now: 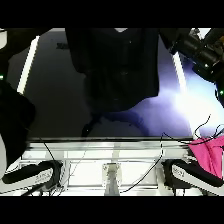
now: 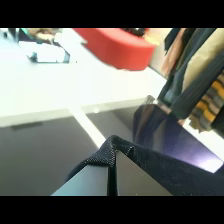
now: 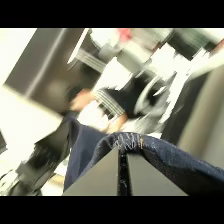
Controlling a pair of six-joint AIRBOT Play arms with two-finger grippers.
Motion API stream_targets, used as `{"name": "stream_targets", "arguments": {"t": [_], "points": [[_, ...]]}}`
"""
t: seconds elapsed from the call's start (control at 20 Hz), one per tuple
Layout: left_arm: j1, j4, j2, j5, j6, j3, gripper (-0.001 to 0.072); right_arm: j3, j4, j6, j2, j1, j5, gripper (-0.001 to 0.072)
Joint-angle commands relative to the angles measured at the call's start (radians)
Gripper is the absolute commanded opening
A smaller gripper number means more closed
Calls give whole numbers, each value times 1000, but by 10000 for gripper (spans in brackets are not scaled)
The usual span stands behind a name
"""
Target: Fold the clothes and pants, and hang the long-sleeved shirts on hangers.
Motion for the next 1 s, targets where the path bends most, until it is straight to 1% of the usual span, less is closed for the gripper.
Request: {"name": "stream_targets", "arguments": {"t": [0.0, 0.1, 0.15, 0.2, 0.25, 0.3, 0.35, 0.5, 0.6, 0.7, 0.75, 0.8, 0.85, 0.95], "points": [[0, 15, -56, 34, 0, 5, 14, 29, -144, 0, -16, 80, -266, 17], [1, 16, -74, 103, 1, 6, 12, 29, -142, 1, -47, 125, -376, 17], [3, 14, -77, 154, 1, 6, 13, 29, -135, 13, -68, 146, -463, 16], [4, 15, -79, 198, 2, 10, 12, 30, -121, 50, -91, 165, -558, 17], [4, 15, -85, 223, 3, 26, 12, 31, -88, 71, -114, 179, -649, 17], [6, 11, -99, 219, 24, 59, 12, 46, -52, 76, -146, 185, -717, 17], [6, 12, -117, 207, 45, 101, 12, 75, -27, 76, -178, 184, -735, 17], [6, 12, -178, 104, 54, 248, 12, 207, -20, 74, -274, 183, -747, 18], [11, 12, -202, 1, 60, 305, 12, 269, -24, 74, -314, 176, -748, 18], [23, 31, -208, -103, 109, 306, 13, 276, -39, 74, -330, 158, -731, 18], [30, 43, -213, -163, 103, 304, 14, 276, -61, 74, -335, 138, -679, 18], [44, 42, -219, -242, 100, 301, 14, 276, -79, 74, -337, 113, -598, 18], [58, 42, -224, -323, 90, 290, 13, 276, -122, 75, -336, 77, -473, 17], [66, 53, -212, -426, 87, 232, 11, 275, -243, 84, -335, 5, -210, 13]]}}
